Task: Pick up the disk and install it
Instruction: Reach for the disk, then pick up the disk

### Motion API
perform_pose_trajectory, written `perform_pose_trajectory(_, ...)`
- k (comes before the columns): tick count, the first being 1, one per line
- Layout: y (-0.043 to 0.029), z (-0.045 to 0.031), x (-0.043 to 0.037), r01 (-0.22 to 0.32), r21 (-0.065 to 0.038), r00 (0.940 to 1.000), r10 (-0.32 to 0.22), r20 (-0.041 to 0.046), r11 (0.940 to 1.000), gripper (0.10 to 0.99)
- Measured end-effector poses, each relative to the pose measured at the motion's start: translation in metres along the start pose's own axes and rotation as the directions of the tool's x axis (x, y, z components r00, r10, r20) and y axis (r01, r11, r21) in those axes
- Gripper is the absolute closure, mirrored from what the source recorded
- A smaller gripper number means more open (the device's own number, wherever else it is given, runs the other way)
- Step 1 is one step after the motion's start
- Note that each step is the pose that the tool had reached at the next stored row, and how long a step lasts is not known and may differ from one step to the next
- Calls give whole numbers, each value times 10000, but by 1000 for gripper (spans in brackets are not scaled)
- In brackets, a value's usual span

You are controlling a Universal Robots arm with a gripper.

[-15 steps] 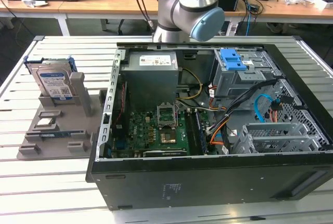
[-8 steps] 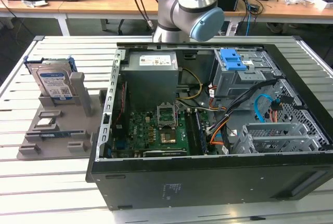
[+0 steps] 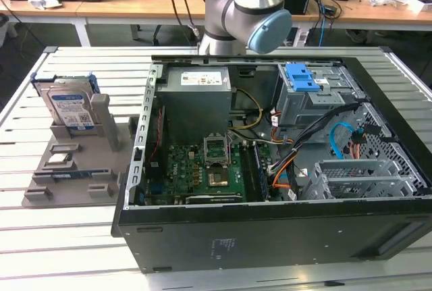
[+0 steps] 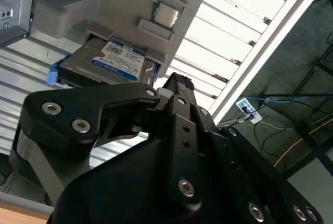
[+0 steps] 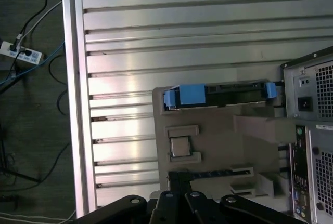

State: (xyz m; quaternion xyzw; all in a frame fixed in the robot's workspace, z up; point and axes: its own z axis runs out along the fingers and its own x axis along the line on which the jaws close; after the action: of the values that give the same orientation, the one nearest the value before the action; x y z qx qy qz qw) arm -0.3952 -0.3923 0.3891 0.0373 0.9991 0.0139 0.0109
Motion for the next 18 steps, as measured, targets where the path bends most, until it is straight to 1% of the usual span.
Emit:
perform_pose_trajectory(1, 26, 8, -55, 0, 10, 10000, 0, -11, 10000, 980)
perform_pose_trajectory(2, 51, 15, -88, -1, 14, 10000, 1, -17, 10000, 980)
perform_pose_trajectory(6, 103, 21, -145, 3, 18, 10000, -3, -32, 10000, 980)
perform_pose_trajectory(18, 112, 22, -154, 3, 18, 10000, -3, -32, 10000, 980)
